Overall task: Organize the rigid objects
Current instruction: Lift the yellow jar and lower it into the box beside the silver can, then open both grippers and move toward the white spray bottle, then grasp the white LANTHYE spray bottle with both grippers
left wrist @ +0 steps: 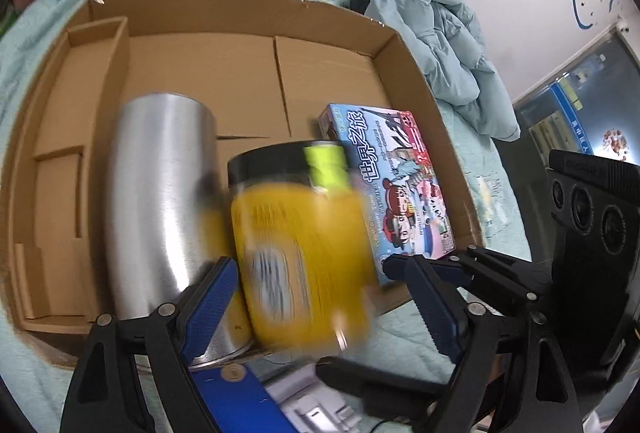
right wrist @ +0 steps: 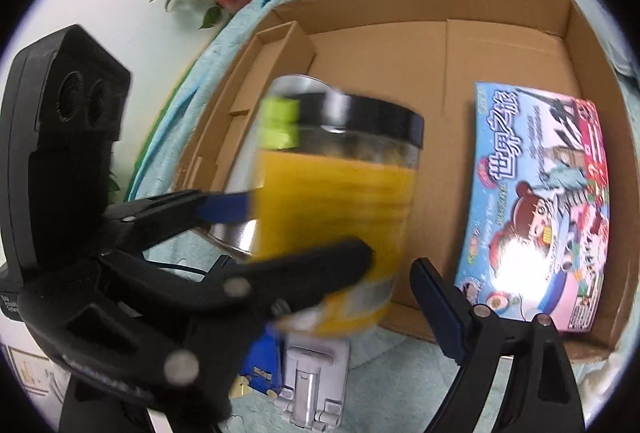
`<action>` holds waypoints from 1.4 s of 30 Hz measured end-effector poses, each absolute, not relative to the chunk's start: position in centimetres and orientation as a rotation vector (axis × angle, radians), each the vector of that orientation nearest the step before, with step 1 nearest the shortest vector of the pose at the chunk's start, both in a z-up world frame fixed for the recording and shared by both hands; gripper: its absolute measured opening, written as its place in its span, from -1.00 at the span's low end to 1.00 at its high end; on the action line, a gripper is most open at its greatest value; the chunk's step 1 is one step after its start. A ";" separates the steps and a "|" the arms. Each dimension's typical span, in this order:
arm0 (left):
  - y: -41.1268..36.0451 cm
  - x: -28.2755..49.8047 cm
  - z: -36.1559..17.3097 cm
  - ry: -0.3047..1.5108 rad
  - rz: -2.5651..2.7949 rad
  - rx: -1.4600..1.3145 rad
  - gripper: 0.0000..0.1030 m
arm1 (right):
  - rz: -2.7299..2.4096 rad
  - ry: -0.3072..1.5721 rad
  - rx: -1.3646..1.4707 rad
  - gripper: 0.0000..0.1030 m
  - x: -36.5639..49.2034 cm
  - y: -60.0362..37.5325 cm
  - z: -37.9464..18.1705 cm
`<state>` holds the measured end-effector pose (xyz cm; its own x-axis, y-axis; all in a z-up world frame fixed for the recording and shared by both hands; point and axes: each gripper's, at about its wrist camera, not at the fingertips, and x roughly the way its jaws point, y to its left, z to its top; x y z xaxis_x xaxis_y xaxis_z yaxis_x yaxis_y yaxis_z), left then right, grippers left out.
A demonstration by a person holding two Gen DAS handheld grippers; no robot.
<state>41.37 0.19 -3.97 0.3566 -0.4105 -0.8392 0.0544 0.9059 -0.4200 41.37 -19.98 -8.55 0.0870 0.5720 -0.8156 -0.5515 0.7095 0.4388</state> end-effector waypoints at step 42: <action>-3.2 15.2 -0.4 0.885 -0.150 -0.285 0.99 | 0.241 1.014 0.141 0.78 31.9 -42.9 -12.4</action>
<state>15.20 -3.19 -0.38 0.6261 -0.2453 -0.7402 0.0114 0.9520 -0.3059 31.86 -42.94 -12.39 0.5047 0.2640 -0.8219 -0.1340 0.9645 0.2274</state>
